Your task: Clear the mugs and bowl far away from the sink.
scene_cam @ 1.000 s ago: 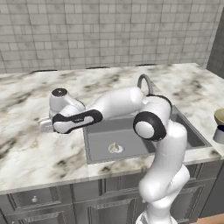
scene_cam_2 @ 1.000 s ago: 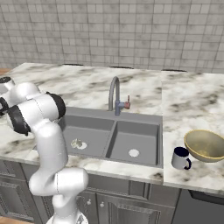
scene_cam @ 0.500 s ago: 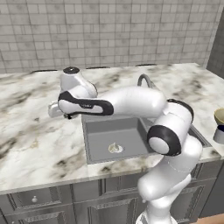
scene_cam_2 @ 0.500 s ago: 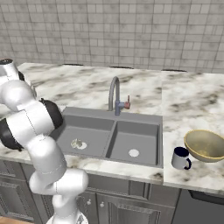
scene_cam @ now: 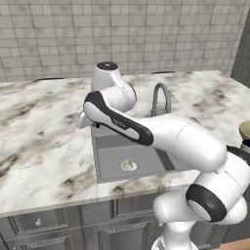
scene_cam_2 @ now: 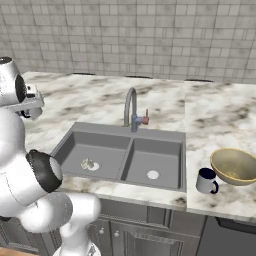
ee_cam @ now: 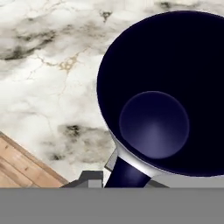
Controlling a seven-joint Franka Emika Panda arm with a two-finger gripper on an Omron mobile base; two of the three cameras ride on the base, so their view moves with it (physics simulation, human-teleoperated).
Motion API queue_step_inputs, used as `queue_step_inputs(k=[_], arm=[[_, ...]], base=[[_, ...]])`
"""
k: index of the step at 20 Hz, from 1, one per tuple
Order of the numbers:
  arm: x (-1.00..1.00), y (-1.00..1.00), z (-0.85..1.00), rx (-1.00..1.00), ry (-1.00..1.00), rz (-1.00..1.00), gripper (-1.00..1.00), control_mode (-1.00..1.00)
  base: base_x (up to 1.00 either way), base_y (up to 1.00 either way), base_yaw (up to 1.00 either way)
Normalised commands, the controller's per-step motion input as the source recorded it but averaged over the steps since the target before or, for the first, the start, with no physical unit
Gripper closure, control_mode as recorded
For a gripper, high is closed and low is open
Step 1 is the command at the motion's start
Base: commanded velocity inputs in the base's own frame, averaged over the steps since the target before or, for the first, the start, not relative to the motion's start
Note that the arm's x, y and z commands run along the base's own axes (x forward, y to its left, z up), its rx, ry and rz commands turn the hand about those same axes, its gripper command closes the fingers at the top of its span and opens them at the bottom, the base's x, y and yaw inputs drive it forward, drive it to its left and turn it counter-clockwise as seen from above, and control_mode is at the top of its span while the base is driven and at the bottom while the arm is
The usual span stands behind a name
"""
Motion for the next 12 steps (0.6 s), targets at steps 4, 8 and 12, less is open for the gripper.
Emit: queue_step_inputs(k=[4,8,12], arm=[[-0.68,-0.62,0.48,-0.01,-0.23,0.24,1.00,-1.00],[-0.75,-0.80,0.03,0.00,-0.15,0.22,1.00,-1.00],[-0.85,-0.58,0.15,0.00,-0.01,0.04,1.00,-1.00]], base=[[0.00,0.00,0.00],[0.00,0.00,0.00],[0.00,0.00,0.00]])
